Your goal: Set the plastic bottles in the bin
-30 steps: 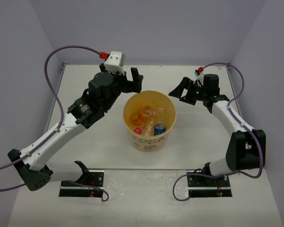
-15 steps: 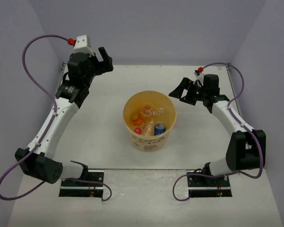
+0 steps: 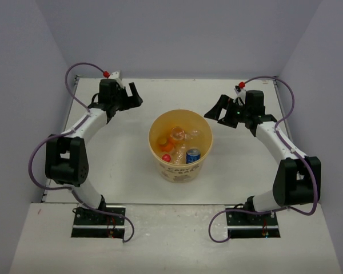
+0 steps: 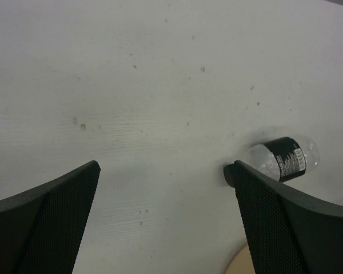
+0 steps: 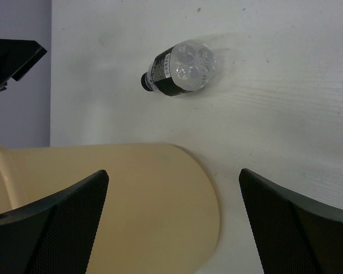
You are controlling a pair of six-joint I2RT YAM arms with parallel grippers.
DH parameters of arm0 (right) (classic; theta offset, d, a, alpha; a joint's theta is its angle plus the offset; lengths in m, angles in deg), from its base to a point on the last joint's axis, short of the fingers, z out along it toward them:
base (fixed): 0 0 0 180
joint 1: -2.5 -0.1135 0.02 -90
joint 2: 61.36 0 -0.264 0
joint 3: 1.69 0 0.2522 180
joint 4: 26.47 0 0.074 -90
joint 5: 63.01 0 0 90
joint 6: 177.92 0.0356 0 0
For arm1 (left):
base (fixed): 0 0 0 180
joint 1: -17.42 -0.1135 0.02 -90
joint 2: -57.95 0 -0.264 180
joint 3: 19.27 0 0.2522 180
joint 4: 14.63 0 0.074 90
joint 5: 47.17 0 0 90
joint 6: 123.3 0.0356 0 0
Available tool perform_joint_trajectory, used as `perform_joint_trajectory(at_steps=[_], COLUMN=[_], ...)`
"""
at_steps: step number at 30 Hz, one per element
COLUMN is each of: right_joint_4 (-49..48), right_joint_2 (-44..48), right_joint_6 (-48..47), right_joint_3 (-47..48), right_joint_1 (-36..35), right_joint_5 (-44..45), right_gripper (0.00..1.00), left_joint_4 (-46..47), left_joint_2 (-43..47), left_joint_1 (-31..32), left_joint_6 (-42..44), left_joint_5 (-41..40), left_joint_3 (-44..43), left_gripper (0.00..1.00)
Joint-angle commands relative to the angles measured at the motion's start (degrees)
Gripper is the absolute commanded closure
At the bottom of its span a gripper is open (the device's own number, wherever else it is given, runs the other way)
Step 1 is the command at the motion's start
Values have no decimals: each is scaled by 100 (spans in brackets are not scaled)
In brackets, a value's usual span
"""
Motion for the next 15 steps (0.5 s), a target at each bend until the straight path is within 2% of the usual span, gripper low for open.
perform_joint_trajectory(at_steps=[1, 15], right_joint_4=[26, 176], right_joint_2=[61, 189], right_joint_6=[-179, -412], right_joint_3=[108, 30], right_joint_1=[15, 20], right_joint_5=[152, 480], right_gripper=[1, 1], left_joint_4=[644, 1356], left_joint_2=[-33, -249], left_joint_1=[-3, 7], left_joint_6=[-21, 265], left_joint_5=[577, 1275], left_joint_3=[19, 174], left_gripper=[0, 0])
